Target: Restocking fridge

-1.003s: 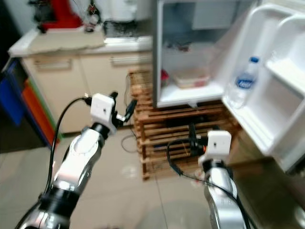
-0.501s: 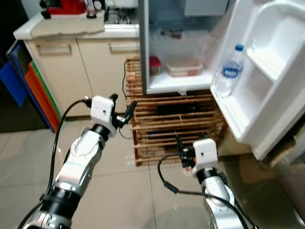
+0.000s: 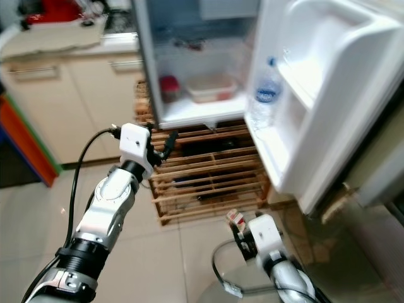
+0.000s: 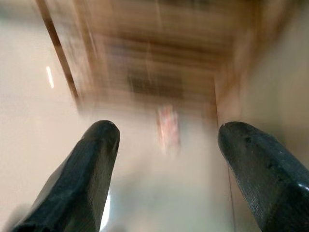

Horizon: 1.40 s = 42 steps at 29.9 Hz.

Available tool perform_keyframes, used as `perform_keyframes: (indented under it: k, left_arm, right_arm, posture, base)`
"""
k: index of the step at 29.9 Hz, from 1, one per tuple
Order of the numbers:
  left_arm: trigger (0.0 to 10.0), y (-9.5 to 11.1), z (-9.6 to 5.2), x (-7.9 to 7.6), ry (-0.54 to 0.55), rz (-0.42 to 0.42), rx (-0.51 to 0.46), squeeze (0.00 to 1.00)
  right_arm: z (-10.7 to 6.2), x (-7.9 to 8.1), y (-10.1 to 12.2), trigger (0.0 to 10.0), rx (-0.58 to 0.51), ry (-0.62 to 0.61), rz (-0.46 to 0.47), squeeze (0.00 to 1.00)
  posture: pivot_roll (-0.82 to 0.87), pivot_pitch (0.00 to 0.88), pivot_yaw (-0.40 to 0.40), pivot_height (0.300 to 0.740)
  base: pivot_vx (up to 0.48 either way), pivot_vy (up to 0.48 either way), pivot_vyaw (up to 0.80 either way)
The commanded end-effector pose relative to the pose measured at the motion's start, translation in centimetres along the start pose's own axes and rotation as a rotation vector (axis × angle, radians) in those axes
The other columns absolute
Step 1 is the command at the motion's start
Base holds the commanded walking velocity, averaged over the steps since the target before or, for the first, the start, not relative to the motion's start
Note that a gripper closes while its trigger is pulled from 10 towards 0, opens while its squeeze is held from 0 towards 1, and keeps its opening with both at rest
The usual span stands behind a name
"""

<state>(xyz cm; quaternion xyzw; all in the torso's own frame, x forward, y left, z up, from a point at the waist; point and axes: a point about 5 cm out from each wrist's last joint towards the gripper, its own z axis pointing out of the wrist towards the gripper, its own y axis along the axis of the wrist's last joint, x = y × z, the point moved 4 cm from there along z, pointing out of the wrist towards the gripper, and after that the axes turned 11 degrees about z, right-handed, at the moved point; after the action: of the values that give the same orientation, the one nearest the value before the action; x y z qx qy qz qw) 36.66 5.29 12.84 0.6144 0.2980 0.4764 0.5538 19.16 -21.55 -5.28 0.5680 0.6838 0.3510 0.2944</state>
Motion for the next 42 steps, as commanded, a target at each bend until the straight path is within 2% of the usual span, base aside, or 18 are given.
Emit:
perform_keyframes:
  k: [1, 4, 5, 6, 7, 8, 9, 10, 13, 16, 17, 20, 23, 24, 26, 28, 36, 42]
  left_arm:
    - [10.0, -2.1, -0.3, 0.7, 0.001, 0.037, 0.096, 0.0]
    - [10.0, -7.6, -1.3, -1.2, -0.15, 0.126, 0.4, 0.0]
    - [10.0, -9.0, -2.0, -1.7, -0.183, 0.107, 0.484, 0.0]
    - [10.0, -9.0, -2.0, -1.7, -0.183, 0.107, 0.484, 0.0]
    - [10.0, -9.9, -2.6, -2.5, -0.223, 0.065, 0.534, 0.0]
    - [10.0, -9.9, -2.6, -2.5, -0.223, 0.065, 0.534, 0.0]
    - [10.0, -10.2, -2.9, -3.2, -0.259, 0.085, 0.544, 0.0]
    - [10.0, -10.2, -2.9, -3.2, -0.259, 0.085, 0.544, 0.0]
    - [10.0, -10.5, -3.0, -3.5, -0.271, 0.09, 0.544, 0.0]
    - [10.0, -11.5, -3.9, -4.4, -0.357, 0.141, 0.575, 0.0]
    - [10.0, -11.5, -3.9, -4.4, -0.357, 0.141, 0.575, 0.0]
    - [10.0, -13.0, -5.0, -4.4, -0.393, 0.204, 0.644, 0.0]
    - [10.0, -13.5, -5.5, -4.3, -0.407, 0.237, 0.669, 0.0]
    - [10.0, -13.6, -5.6, -4.2, -0.413, 0.256, 0.67, 0.0]
    - [10.0, -13.7, -5.6, -4.2, -0.414, 0.261, 0.669, 0.0]
    - [10.0, -13.7, -5.6, -4.3, -0.417, 0.247, 0.668, 0.0]
    - [10.0, -13.5, -5.3, -4.7, -0.418, 0.242, 0.657, 0.0]
    - [10.0, -13.9, -5.6, -4.6, -0.422, 0.255, 0.682, 0.0]
  right_arm:
    - [-0.1, -0.4, -2.3, 10.0, 0.109, -0.049, 0.04, 0.0]
    - [-1.4, -3.0, -6.8, 10.0, 0.316, -0.244, 0.063, 0.0]
    - [-2.2, -4.6, -7.8, 10.0, 0.356, -0.333, 0.074, 0.0]
    - [-2.2, -4.6, -7.8, 10.0, 0.356, -0.333, 0.074, 0.0]
    - [-4.0, -7.8, -8.8, 10.0, 0.4, -0.53, 0.106, 0.0]
    - [-4.0, -7.8, -8.8, 10.0, 0.4, -0.53, 0.106, 0.0]
    - [-6.0, -11.4, -8.6, 10.0, 0.383, -0.734, 0.128, 0.0]
    - [-6.0, -11.4, -8.6, 10.0, 0.383, -0.734, 0.128, 0.0]
    - [-8.2, -15.1, -7.2, 10.0, 0.327, -0.915, 0.083, 0.0]
    - [-11.1, -19.9, -2.8, 10.0, 0.153, -1.143, 0.011, 0.0]
    - [-11.1, -19.9, -2.8, 10.0, 0.153, -1.143, 0.011, 0.0]
    - [-12.1, -21.7, 1.1, 10.0, -0.009, -1.24, -0.055, 0.0]
    - [-11.4, -21.1, 4.6, 10.0, -0.171, -1.237, -0.121, 0.0]
    - [-10.5, -19.5, 7.3, 10.0, -0.296, -1.188, -0.148, 0.0]
    - [-10.3, -19.1, 8.0, 10.0, -0.329, -1.176, -0.155, 0.0]
    - [-9.0, -15.9, 11.2, 10.0, -0.464, -1.088, -0.192, 0.0]
    - [-5.9, -11.5, 15.7, 10.0, -0.615, -0.938, -0.173, 0.0]
    - [-4.5, -9.3, 17.8, 10.0, -0.647, -0.84, -0.154, 0.0]
  posture:
    - [-0.08, 0.0, 0.045, 0.74]
    - [-0.09, 0.0, 0.046, 0.74]
    - [-0.09, 0.0, 0.049, 0.74]
    - [-0.09, 0.0, 0.049, 0.74]
    - [-0.09, 0.0, 0.052, 0.74]
    - [-0.09, 0.0, 0.052, 0.74]
    - [-0.09, 0.0, 0.053, 0.74]
    - [-0.09, 0.0, 0.053, 0.74]
    - [-0.1, 0.0, 0.056, 0.74]
    - [-0.1, 0.0, 0.054, 0.74]
    - [-0.1, 0.0, 0.054, 0.74]
    - [-0.1, 0.0, 0.052, 0.74]
    - [-0.1, 0.001, 0.051, 0.74]
    - [-0.1, 0.002, 0.052, 0.74]
    - [-0.1, 0.002, 0.052, 0.74]
    - [-0.11, 0.004, 0.054, 0.74]
    - [-0.1, 0.0, 0.045, 0.74]
    - [-0.08, 0.0, 0.032, 0.74]
  base:
    - [0.0, 0.0, 0.0]
    - [0.0, 0.0, 0.0]
    - [0.0, 0.0, 0.0]
    - [0.0, 0.0, 0.0]
    - [0.0, 0.0, 0.0]
    - [0.0, 0.0, 0.0]
    - [0.0, 0.0, 0.0]
    - [0.0, 0.0, 0.0]
    - [0.0, 0.0, 0.0]
    - [0.0, 0.0, 0.0]
    - [0.0, 0.0, 0.0]
    - [0.0, 0.0, 0.0]
    - [0.0, 0.0, 0.0]
    - [0.0, 0.0, 0.0]
    - [0.0, 0.0, 0.0]
    - [0.0, 0.0, 0.0]
    - [0.0, 0.0, 0.0]
    - [0.0, 0.0, 0.0]
